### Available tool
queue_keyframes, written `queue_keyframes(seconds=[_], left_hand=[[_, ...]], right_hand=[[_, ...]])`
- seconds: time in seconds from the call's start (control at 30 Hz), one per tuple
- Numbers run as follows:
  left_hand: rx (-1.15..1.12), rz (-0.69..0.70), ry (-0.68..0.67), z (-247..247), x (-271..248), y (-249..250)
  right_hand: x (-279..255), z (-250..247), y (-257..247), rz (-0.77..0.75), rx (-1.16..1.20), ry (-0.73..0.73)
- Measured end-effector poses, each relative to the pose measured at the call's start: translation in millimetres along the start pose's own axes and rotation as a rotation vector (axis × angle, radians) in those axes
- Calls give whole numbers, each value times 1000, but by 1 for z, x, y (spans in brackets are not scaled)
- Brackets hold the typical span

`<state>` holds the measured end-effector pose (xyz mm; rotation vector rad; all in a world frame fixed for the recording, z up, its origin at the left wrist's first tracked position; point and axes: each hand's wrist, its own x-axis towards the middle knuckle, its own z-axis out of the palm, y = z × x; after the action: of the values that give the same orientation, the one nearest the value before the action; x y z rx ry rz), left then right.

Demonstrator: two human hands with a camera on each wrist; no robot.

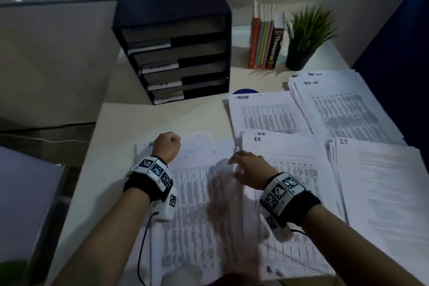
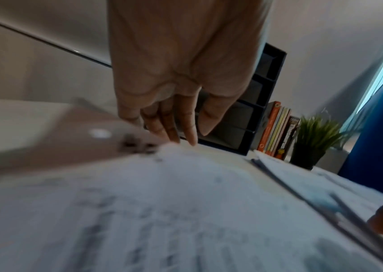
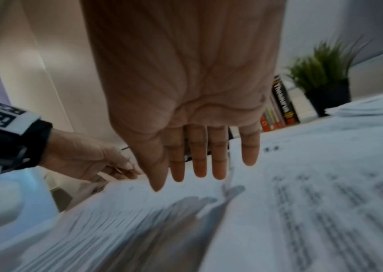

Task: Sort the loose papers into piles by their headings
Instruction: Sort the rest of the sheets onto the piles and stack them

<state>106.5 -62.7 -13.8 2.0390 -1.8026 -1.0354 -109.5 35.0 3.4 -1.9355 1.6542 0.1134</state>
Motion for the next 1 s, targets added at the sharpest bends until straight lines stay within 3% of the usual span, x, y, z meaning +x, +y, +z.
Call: queue_keyframes(seconds=[0.1, 0.17, 0.33, 0.47, 0.53, 0.67, 0.8, 0.93, 1.0], left_hand=[[131, -13, -102, -13, -3, -45], [140, 71, -148, -17, -11, -60], [98, 326, -153, -23, -39, -73], [24, 426, -238, -31, -50, -79], [-90, 380, -294, -37, -48, -82], [-440, 122, -452, -45, -36, -97], [-561, -80, -451, -45, -29, -107], [-547, -91, -452, -40, -23, -110], [-495, -46, -428, -39, -20, -110]], right_hand=[[5, 27, -36, -11, 0, -67], [6, 43, -54, 7, -19, -83], [9, 63, -80, 107, -35, 83], [19, 65, -98, 45, -127, 207], [27, 65, -105, 27, -220, 206], [42, 60, -114, 62, -302, 124], [47, 59, -115, 65, -278, 116], [41, 61, -114, 58, -275, 154], [40, 66, -112, -16, -327, 194]])
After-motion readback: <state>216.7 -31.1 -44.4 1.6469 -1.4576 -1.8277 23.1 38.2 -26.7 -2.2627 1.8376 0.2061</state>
